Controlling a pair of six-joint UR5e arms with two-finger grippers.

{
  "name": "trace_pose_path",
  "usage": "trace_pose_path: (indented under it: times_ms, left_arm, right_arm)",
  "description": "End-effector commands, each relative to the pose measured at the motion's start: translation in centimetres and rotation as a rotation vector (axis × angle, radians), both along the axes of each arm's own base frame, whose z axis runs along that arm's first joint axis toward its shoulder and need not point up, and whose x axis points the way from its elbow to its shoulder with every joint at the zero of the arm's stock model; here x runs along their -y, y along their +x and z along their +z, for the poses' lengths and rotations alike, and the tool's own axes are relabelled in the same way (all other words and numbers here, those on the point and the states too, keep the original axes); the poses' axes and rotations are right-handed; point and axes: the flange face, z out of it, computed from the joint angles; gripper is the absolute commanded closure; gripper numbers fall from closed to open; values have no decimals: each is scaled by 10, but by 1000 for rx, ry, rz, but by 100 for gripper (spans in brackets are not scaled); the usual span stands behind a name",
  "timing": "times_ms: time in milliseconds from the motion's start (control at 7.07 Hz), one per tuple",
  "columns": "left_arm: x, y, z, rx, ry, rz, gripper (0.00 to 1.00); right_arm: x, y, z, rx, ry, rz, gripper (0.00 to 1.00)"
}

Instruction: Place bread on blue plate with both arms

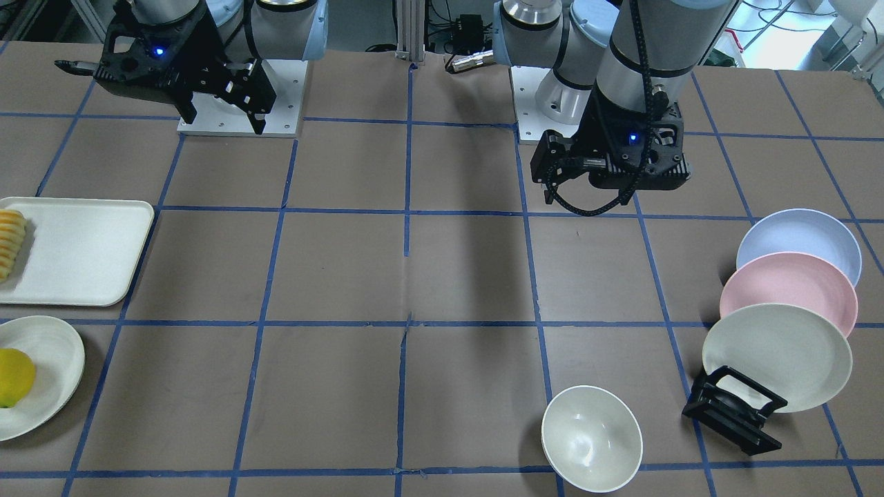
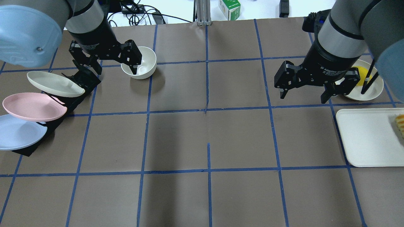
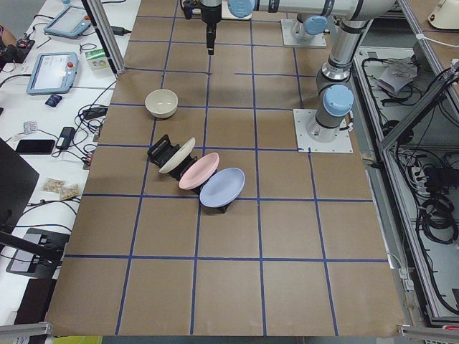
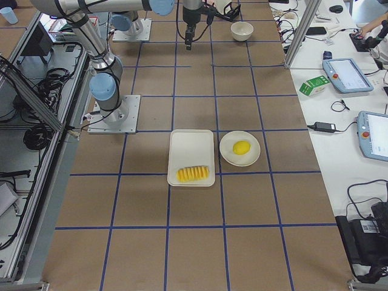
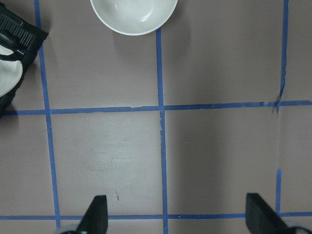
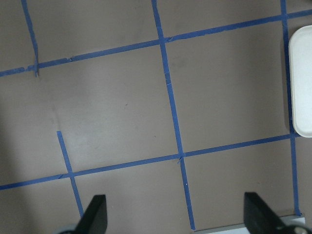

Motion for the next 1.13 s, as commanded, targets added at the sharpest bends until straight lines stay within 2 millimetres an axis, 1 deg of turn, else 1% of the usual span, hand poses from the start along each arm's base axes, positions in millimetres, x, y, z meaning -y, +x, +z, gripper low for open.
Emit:
trace_pose_path:
  times_ms: [0,425,566,708,849,991]
  left_arm:
    - [-1,0,1,4,0,0,0]
    - [-2,1,2,7,-4,0,0]
    - [-2,3,5,8,-10,2,0]
    - [-1,10,11,12,-20,9,0]
    - [-1,13,20,8,-42,16,0]
    - [0,29,25,30,-53,44,0]
  right_arm:
    - [-1,0,-3,2,7,-1,0]
    - [0,1,-5,2,11,-1,0]
    - [1,-5,-12,-11,27,13,0]
    - [3,-9,-21,-13,31,15,0]
    - [7,-24,-23,-11,34,5,0]
    - [13,-55,-29,-3,43,56,0]
